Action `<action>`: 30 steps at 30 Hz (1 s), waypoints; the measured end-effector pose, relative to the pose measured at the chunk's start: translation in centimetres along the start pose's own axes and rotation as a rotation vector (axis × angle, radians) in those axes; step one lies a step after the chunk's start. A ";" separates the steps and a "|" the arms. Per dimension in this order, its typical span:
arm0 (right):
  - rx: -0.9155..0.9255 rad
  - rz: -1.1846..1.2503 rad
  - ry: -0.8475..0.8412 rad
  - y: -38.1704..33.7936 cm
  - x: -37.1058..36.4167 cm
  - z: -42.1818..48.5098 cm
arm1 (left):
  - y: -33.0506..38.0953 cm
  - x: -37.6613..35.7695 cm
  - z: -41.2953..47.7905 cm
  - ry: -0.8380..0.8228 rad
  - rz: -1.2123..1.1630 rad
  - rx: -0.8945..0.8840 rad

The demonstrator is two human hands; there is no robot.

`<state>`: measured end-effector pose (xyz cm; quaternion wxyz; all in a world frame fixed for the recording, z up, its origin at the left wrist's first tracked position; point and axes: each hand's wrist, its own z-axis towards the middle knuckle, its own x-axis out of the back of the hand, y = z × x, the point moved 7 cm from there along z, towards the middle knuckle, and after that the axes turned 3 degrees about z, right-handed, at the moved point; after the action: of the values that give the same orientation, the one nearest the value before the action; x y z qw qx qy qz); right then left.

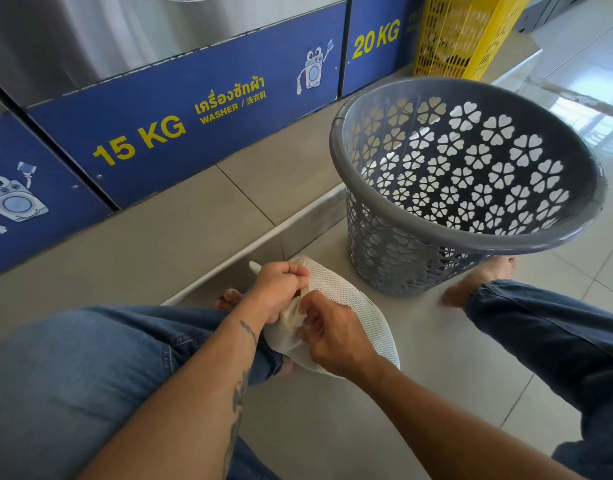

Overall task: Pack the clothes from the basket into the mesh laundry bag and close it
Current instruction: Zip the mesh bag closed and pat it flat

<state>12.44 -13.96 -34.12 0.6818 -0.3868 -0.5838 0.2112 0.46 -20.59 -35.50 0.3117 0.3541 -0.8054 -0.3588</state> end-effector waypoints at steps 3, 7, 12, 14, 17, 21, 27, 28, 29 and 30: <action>0.024 0.010 -0.001 -0.5 -0.5 0.0 | -0.1 0.0 0.2 0.006 -0.025 0.015; -0.133 0.163 0.045 0.6 -1.0 -0.5 | -0.2 0.2 0.4 0.028 -0.033 0.024; -0.295 0.338 0.076 1.8 -0.8 -0.3 | 0.1 0.4 0.5 0.036 0.019 -0.029; -0.328 0.383 0.078 1.9 -0.8 0.2 | 1.1 0.8 0.2 0.049 0.101 -0.100; -0.287 0.358 0.050 1.6 -0.8 1.2 | 2.8 1.0 -0.5 -0.010 0.379 -0.188; -0.274 0.333 0.016 1.8 -0.8 1.5 | 2.1 1.3 -1.2 -0.043 0.635 -0.120; -0.412 0.334 -0.007 3.2 -0.9 0.2 | -0.1 1.3 -0.9 -0.049 0.474 -0.003; -0.433 0.337 -0.002 3.5 -0.8 -0.1 | -0.4 1.3 -0.7 -0.037 0.433 0.014; -0.455 0.342 0.000 3.8 -0.7 -0.3 | -0.5 1.3 -0.6 -0.023 0.396 0.027; -0.479 0.353 -0.006 4.1 -0.8 -0.5 | -0.7 1.4 -0.5 -0.009 0.363 0.037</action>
<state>13.40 -12.18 -37.77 0.5224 -0.6315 -0.5428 0.1838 0.33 -22.22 -35.39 0.3610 0.2070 -0.8639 -0.2837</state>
